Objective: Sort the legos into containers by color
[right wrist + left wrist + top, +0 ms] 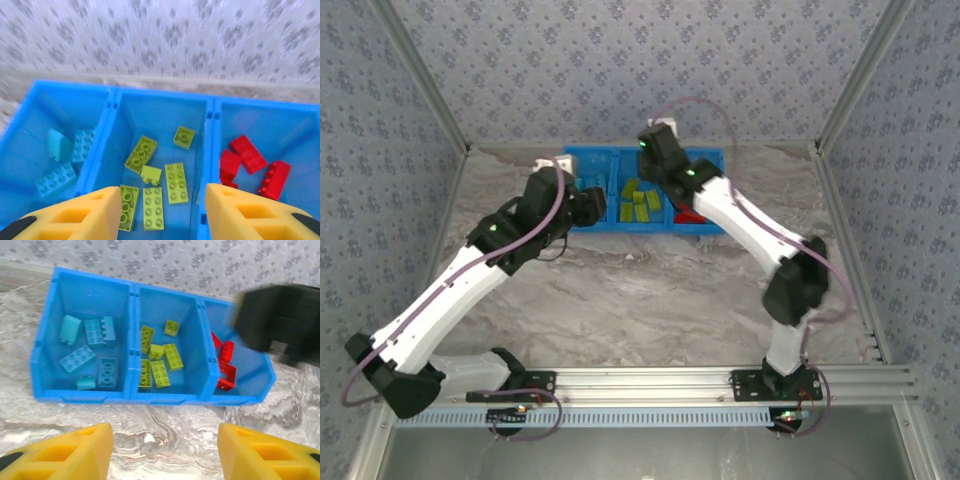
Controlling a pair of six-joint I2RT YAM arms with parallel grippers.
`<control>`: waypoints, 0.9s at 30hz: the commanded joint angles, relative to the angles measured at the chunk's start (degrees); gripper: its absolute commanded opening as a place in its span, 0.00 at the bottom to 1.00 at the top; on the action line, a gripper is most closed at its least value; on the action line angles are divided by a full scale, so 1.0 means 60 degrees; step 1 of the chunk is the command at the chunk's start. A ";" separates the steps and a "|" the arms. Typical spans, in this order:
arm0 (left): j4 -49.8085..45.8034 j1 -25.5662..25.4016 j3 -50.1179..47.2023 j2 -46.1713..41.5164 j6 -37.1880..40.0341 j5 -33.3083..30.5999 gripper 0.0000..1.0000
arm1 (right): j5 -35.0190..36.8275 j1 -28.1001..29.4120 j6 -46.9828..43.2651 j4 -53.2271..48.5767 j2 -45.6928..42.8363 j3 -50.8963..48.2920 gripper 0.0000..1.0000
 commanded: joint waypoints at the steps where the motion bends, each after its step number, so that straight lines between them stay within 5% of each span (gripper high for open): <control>1: -0.0629 0.0792 -0.0426 -0.0786 -0.0517 0.0558 0.58 | 0.0429 -0.0100 0.0232 0.0835 -0.1728 -0.2338 0.53; 5: -0.0992 0.2071 -0.1112 -0.1271 -0.0596 0.1231 0.67 | 0.0524 -0.0129 -0.0141 0.1077 -0.4518 -0.5167 0.67; 7: -0.0993 0.2801 -0.1566 -0.1477 -0.0604 0.1577 0.76 | 0.0559 -0.0202 -0.0371 0.0985 -0.5829 -0.6475 1.00; 9: -0.0944 0.3498 -0.2089 -0.1672 -0.0653 0.1781 0.98 | 0.0579 -0.0324 -0.0602 0.0927 -0.7138 -0.7436 1.00; 12: -0.0950 0.4265 -0.2764 -0.1809 -0.0551 0.1473 0.98 | 0.0950 -0.0400 -0.0866 0.0829 -0.8832 -0.8613 1.00; 17: -0.1059 0.4310 -0.3695 -0.2474 -0.0562 -0.1941 0.98 | 0.2887 -0.1115 -0.0102 0.0253 -0.9724 -0.9481 1.00; 20: -0.1424 0.4310 -0.4128 -0.2690 -0.1270 -0.4366 0.98 | 0.1094 -0.2664 -0.0491 0.1230 -0.9148 -1.0031 1.00; 23: 0.1872 0.4310 -0.5675 -0.2873 0.1450 -0.3686 0.98 | 0.0134 -0.3709 -0.0980 0.2974 -0.8474 -1.0921 1.00; 27: 0.4815 0.4333 -0.7060 -0.1994 0.3569 -0.3189 0.98 | -0.0060 -0.4213 -0.2113 0.5487 -0.7336 -1.1761 1.00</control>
